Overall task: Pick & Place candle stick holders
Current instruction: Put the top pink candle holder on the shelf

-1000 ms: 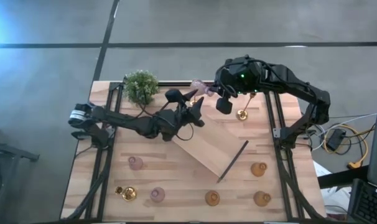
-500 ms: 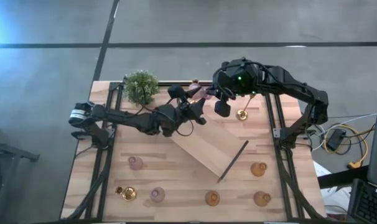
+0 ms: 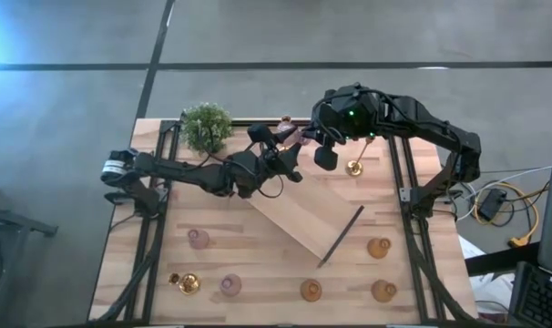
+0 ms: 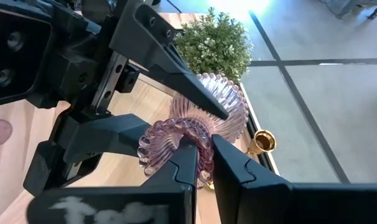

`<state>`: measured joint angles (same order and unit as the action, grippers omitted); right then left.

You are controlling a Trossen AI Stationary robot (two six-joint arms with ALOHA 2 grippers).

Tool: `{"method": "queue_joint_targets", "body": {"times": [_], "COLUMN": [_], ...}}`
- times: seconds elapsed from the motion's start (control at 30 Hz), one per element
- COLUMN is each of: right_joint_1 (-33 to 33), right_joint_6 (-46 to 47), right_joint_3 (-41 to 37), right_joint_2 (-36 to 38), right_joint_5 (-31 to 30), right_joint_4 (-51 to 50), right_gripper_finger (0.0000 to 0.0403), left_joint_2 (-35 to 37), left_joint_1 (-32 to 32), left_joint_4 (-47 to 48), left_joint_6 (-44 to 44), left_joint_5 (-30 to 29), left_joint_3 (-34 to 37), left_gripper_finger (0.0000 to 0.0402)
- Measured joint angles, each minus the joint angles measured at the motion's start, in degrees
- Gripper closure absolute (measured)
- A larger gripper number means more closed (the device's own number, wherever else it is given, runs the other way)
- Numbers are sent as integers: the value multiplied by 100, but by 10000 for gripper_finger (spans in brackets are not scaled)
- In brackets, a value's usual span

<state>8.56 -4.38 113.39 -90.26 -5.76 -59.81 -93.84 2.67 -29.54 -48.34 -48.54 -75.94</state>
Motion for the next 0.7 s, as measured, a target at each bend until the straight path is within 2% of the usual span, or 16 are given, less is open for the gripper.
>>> {"method": "queue_joint_targets", "body": {"times": [0.27, 0.6, 0.7], "right_joint_1": [-4, -4, -11], "right_joint_6": [13, 15, 48], "right_joint_3": [-1, -1, 1], "right_joint_2": [2, 4, 4], "right_joint_5": [4, 137, 147], "right_joint_4": [13, 13, 5], "right_gripper_finger": [385, 385, 368], "left_joint_2": [-11, -11, -11], "left_joint_1": [-7, -6, -4], "left_joint_4": [21, -20, -44], "left_joint_6": [2, 255, 384], "left_joint_5": [105, 107, 116], "left_joint_3": [-37, 0, 17], "left_gripper_finger": [281, 281, 281]}}
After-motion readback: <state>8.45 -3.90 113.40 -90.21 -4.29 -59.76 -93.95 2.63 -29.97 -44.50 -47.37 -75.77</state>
